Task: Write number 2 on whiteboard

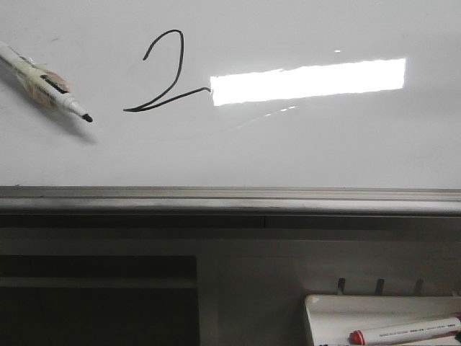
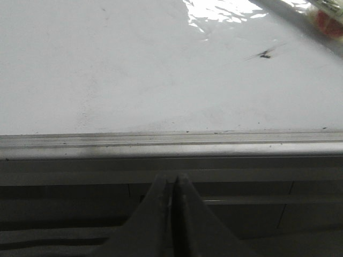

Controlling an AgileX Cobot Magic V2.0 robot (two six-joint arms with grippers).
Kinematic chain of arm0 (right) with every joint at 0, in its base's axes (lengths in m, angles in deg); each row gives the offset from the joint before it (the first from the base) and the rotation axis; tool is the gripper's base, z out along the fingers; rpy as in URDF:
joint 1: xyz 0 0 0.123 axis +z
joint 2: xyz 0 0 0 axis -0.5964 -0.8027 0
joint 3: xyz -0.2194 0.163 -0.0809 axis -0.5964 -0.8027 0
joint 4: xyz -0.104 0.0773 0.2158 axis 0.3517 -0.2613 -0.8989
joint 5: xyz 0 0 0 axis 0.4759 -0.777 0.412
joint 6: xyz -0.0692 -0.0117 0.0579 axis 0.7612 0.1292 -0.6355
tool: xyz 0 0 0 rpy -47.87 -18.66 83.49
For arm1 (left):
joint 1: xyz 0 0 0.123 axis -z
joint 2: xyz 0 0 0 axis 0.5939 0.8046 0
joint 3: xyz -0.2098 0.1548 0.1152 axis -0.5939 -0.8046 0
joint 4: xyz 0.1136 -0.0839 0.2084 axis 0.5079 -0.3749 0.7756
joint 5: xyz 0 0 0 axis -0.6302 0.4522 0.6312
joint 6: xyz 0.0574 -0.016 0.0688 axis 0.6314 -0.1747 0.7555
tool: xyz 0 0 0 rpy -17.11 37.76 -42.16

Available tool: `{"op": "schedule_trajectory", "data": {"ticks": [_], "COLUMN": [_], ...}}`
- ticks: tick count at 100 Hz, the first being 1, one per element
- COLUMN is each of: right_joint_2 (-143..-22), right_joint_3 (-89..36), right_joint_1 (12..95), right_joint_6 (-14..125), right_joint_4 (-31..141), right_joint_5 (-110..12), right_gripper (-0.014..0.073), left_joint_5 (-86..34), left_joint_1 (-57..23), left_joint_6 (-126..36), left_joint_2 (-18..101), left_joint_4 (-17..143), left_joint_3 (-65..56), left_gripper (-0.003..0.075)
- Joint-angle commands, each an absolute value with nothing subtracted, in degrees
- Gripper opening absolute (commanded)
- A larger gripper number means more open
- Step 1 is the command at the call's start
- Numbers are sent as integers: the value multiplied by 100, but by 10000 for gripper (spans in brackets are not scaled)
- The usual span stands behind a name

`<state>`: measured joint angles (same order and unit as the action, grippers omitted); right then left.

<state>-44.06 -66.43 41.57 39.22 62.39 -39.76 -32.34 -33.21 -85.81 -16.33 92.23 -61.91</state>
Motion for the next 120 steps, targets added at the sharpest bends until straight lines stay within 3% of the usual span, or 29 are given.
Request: {"op": "schedule_trajectory", "data": {"ticks": [1,66,84,120], "right_joint_2": [-4313,-2322,-2256,-2256], "right_joint_3": [-6713,-8917,-8899,-8899], "right_joint_1": [3935,3537,3537,3537], "right_joint_6": [3669,3295,3326,3295], "right_joint_4": [6460,7013,7055,7094], "right_joint_5": [-3501,-3492,-5436,-5362], "right_gripper": [-50,-50,-50,-50], "left_joint_5": [-2858,-2858,-2850,-2818], "left_joint_1": [-3339,-3339,-3339,-3339], "left_joint_6": [-8579,-8579,-8579,-8579], "left_joint_2": [-1784,-1784,-1784,-1784], "left_joint_4": [9197,9197,9197,9197], "left_joint_3": [-6259,-6259,-6259,-6259], "left_gripper": [-20,-20,-20,-20]}}
